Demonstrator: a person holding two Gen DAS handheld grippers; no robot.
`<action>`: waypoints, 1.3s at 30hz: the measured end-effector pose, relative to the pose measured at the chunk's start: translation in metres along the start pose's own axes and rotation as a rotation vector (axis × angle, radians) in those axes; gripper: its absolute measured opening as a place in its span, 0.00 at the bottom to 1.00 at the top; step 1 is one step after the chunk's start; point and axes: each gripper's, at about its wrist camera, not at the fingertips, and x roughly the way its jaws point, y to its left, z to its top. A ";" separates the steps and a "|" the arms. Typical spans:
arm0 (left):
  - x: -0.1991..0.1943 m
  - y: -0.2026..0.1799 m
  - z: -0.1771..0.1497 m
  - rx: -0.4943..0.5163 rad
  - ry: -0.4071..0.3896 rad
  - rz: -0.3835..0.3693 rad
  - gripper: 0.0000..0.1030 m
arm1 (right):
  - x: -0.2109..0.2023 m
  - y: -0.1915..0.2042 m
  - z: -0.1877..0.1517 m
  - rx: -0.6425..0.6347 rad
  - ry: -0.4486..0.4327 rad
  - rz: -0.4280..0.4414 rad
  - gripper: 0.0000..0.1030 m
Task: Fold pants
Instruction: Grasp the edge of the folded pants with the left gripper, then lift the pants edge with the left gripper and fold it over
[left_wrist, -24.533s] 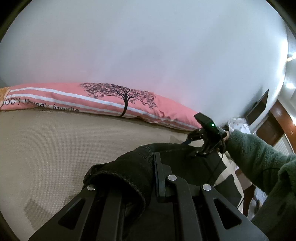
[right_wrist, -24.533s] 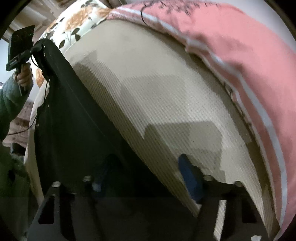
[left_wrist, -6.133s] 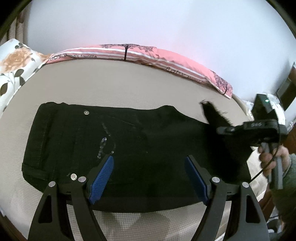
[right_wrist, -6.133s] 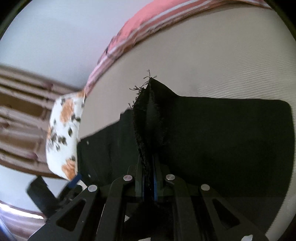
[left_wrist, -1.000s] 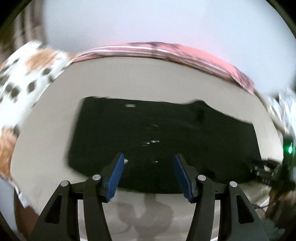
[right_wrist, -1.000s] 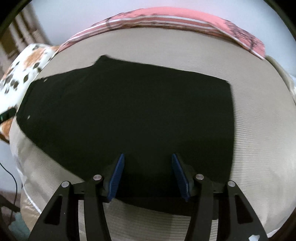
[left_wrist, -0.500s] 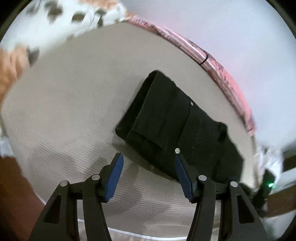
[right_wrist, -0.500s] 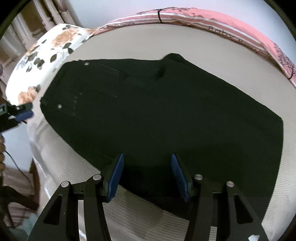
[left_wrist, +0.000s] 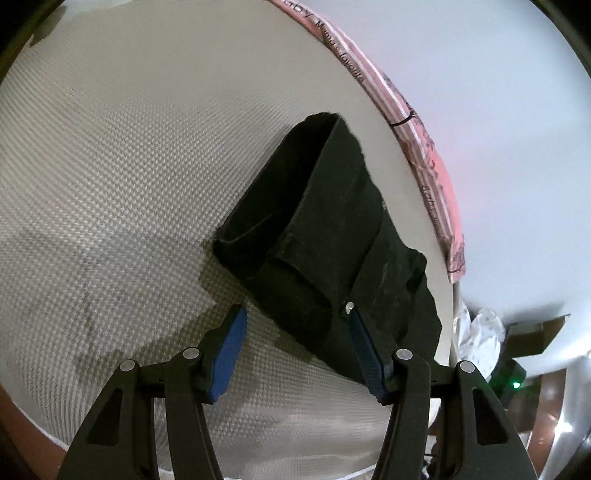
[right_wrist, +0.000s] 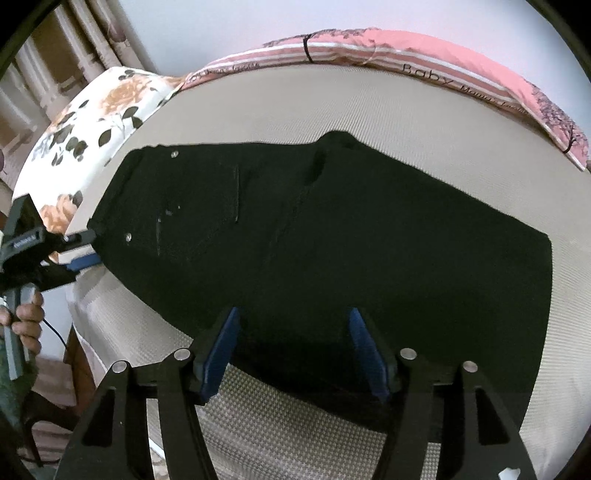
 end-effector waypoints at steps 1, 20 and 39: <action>0.004 0.001 0.002 -0.006 0.005 0.001 0.57 | -0.001 -0.001 0.001 0.010 -0.006 -0.002 0.60; 0.027 0.010 0.048 0.008 -0.005 -0.162 0.57 | 0.004 -0.023 0.010 0.154 -0.008 -0.030 0.61; 0.015 -0.071 0.051 0.160 -0.060 -0.076 0.19 | -0.023 -0.062 0.009 0.265 -0.099 -0.021 0.61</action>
